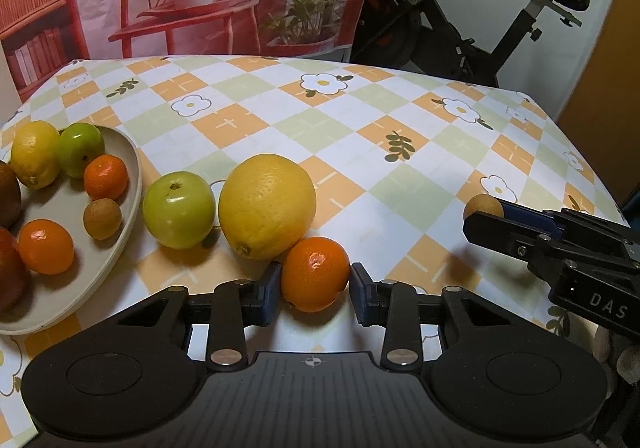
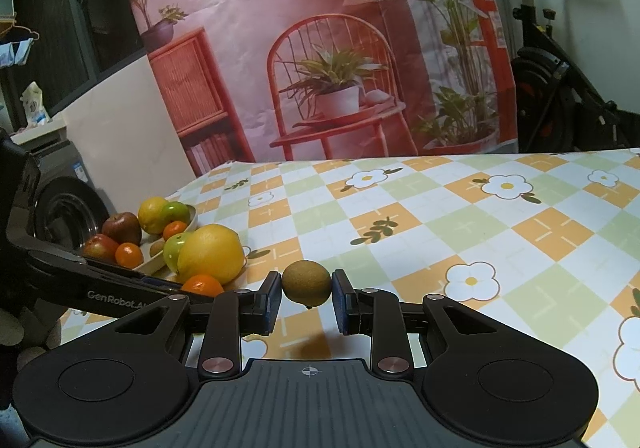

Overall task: Organize fruits
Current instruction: 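Lower the left gripper around another tangerine and close it, then carry the tangerine toward the plate with the left gripper while the right gripper carries the kiwi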

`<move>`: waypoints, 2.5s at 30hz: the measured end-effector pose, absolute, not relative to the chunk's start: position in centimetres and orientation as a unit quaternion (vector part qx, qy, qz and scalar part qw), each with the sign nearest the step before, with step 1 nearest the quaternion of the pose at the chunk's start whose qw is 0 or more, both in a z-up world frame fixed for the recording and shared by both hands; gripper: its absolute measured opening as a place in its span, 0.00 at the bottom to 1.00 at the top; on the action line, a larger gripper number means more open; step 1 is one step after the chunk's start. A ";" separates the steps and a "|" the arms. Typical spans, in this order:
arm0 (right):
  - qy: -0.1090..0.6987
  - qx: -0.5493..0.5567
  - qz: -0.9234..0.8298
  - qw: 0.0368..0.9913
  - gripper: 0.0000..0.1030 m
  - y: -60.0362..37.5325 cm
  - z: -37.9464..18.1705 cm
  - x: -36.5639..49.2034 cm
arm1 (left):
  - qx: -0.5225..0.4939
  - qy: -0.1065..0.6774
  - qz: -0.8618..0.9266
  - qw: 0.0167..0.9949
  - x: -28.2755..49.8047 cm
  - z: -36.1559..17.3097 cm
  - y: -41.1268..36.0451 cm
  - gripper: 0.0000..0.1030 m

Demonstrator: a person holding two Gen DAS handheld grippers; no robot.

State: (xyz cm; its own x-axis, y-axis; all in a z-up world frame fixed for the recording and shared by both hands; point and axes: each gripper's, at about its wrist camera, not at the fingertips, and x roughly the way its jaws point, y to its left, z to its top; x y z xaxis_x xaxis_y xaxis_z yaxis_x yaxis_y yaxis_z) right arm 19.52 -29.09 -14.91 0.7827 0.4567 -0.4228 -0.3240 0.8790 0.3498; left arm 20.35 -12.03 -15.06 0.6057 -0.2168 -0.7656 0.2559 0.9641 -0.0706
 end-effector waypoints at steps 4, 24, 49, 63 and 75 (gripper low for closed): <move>0.255 0.130 0.208 0.935 0.24 -29.1 -14.9 19.5 | 0.021 0.420 -0.135 0.897 20.1 -15.0 -11.9 0.37; 0.267 0.135 0.200 0.933 0.24 -28.9 -15.2 19.7 | 0.019 0.386 -0.144 0.911 18.7 -13.4 -10.0 0.37; 0.287 0.061 0.200 0.935 0.24 -23.3 -10.3 23.4 | -0.029 0.320 -0.128 0.938 19.5 -9.6 -0.9 0.37; 0.282 -0.034 0.295 0.912 0.24 -10.3 -6.5 29.3 | 0.066 0.345 -0.160 0.922 24.5 -6.4 6.2 0.37; 0.329 -0.096 0.353 0.871 0.24 -4.0 -9.1 27.8 | 0.046 0.388 -0.176 0.904 25.6 -9.7 7.6 0.37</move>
